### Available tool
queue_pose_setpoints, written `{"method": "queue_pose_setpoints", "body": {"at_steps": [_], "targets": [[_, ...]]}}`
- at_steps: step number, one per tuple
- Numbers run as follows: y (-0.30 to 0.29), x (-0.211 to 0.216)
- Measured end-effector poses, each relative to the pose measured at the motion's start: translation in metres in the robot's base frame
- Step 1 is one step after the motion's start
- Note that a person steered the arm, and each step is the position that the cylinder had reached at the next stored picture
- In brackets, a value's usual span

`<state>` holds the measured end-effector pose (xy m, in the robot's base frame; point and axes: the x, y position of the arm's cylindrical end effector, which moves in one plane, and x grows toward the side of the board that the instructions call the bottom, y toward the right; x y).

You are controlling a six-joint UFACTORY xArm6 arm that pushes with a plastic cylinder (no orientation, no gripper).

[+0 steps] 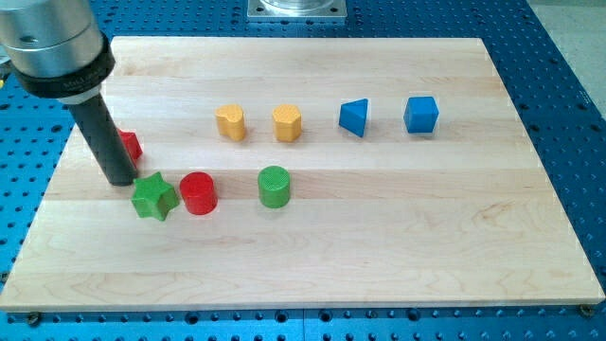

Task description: Move the red circle into the top right of the green star

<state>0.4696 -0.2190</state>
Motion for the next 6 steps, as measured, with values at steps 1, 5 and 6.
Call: {"method": "queue_pose_setpoints", "body": {"at_steps": [1,5,6], "targets": [[0.063,-0.021],[0.113,0.005],[0.102,0.022]]}}
